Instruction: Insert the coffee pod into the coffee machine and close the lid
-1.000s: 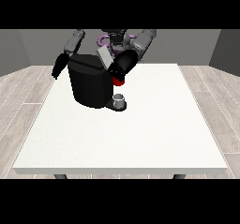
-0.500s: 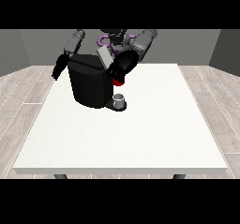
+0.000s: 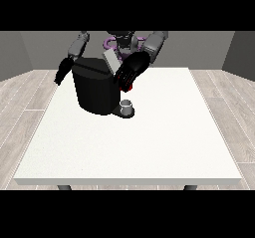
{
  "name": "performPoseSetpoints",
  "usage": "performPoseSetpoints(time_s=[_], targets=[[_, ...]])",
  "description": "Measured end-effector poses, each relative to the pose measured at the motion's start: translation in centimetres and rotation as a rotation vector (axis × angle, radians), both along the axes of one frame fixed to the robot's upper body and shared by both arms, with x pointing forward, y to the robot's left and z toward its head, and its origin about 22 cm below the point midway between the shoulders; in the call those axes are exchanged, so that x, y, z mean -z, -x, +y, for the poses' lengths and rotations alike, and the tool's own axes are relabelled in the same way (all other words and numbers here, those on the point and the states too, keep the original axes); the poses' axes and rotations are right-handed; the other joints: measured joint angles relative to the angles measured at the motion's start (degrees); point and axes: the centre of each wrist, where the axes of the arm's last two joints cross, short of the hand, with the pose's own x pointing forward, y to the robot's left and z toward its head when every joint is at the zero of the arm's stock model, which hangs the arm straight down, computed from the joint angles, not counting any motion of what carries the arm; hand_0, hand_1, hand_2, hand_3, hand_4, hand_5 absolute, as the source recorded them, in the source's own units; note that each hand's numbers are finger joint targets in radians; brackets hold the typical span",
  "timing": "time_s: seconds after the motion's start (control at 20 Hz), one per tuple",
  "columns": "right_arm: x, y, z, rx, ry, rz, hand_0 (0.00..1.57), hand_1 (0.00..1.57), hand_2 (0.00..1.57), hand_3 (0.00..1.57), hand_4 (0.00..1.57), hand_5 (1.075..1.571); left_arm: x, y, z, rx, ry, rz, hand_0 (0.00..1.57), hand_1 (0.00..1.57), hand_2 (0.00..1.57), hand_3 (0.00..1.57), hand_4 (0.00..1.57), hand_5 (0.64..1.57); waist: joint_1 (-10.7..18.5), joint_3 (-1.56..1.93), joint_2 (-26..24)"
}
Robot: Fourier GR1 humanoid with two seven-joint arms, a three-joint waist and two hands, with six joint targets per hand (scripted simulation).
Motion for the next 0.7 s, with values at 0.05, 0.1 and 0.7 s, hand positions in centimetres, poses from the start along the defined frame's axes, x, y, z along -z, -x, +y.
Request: performPoseSetpoints(time_s=[0.05,0.1,0.7], targets=[[0.0,0.0,-0.2,0.005,-0.001,0.002,0.00,0.00,0.00,0.00,0.15,1.571,0.1,0.0,0.0,-0.002,-0.002,-0.001,0.00,0.00,0.43,0.33,0.00,1.571,0.15,0.03,-0.13],[-0.1,-0.1,-0.2,0.001,0.002,0.001,0.00,0.00,0.00,0.00,0.12,1.571,0.1,0.0,0.0,-0.008,0.001,0.002,0.00,0.00,0.36,0.25,0.00,1.571,0.13,0.01,-0.13],[7.3,2.0,-4.6,0.136,-0.059,0.188,0.00,0.00,0.00,0.00,0.00,1.571,8.1,-0.6,-3.1,0.056,0.041,0.228,0.00,0.00,0.28,0.00,0.00,1.571,9.47,-0.18,-11.20]])
